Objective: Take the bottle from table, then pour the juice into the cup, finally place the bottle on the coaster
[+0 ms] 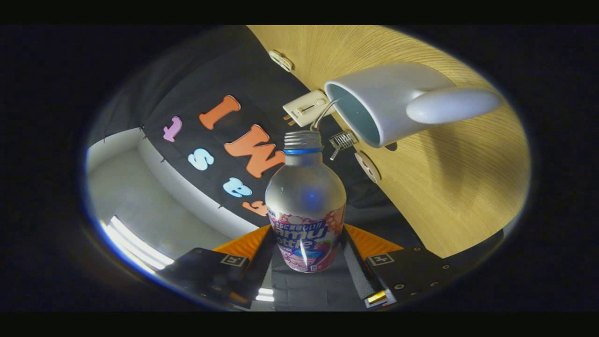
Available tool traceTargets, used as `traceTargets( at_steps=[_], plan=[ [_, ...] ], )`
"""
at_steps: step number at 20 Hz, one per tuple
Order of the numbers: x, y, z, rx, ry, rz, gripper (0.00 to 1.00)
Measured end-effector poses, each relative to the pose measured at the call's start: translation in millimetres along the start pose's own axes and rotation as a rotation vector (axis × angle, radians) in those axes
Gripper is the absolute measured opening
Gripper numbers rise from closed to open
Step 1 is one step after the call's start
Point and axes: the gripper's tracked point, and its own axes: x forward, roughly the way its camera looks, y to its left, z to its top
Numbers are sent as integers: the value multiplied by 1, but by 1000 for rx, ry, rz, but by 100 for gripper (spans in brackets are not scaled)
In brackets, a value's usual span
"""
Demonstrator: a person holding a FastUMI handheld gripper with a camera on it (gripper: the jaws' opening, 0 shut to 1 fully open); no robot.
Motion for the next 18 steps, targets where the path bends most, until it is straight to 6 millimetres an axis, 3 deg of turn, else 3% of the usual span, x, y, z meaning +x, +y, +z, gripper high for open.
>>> traceTargets(
  at_steps=[18],
  plan=[
    [0, 12, 2, 89, 21, 66, 78]
  ],
)
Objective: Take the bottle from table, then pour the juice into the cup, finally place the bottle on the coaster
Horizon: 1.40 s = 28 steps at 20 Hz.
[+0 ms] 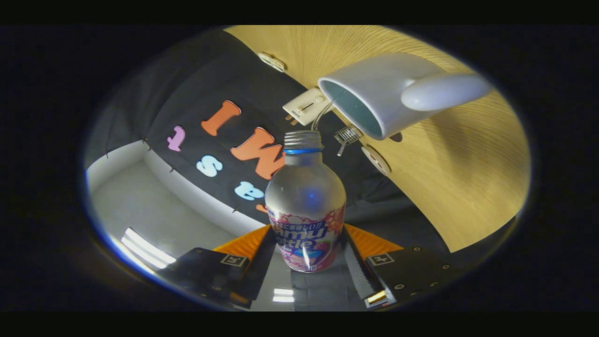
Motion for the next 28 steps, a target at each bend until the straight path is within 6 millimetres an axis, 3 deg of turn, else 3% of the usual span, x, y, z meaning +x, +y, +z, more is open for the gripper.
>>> traceTargets(
  at_steps=[5, 7, 16, 22, 28],
  plan=[
    [3, -6, -2, -17, 3, -19, 78],
    [6, -20, -3, -86, -2, -73, 78],
    [9, -49, 15, -281, -57, -175, 78],
    [7, -79, 31, -532, -80, -323, 77],
    [4, -79, 42, -857, -106, -395, 77]
  ],
)
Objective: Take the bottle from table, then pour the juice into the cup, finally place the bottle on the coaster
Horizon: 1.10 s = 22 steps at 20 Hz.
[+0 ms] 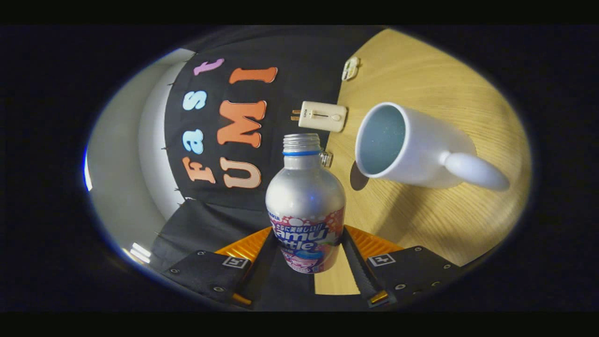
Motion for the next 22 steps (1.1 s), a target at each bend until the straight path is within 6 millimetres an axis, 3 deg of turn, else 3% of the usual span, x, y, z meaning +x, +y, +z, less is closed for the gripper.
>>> traceTargets(
  at_steps=[4, 12, 18, 22],
  plan=[
    [-3, 7, 3, -202, -26, -14, 77],
    [2, 42, 11, -527, -62, -19, 77],
    [14, 63, 11, -738, -96, -7, 77],
    [30, 62, 10, -851, -101, -36, 78]
  ],
)
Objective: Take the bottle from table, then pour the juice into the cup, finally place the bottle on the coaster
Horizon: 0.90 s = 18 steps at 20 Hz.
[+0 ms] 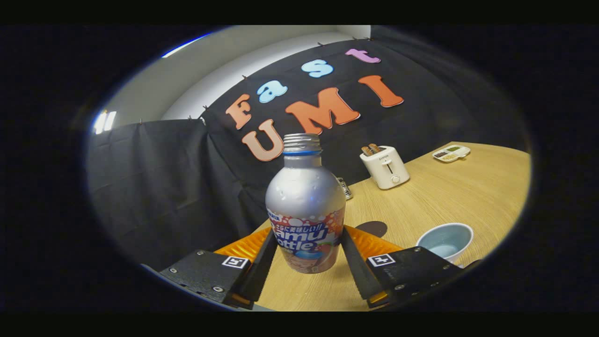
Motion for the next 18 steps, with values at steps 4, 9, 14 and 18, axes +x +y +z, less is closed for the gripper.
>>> traceTargets(
  at_steps=[4, 9, 14, 18],
  plan=[
    [18, 2, 5, -90, -3, -15, 78],
    [48, -10, 7, -188, -6, -60, 78],
    [85, -41, 11, -296, -17, -168, 78],
    [112, -61, -1, -357, 19, -219, 78]
  ],
)
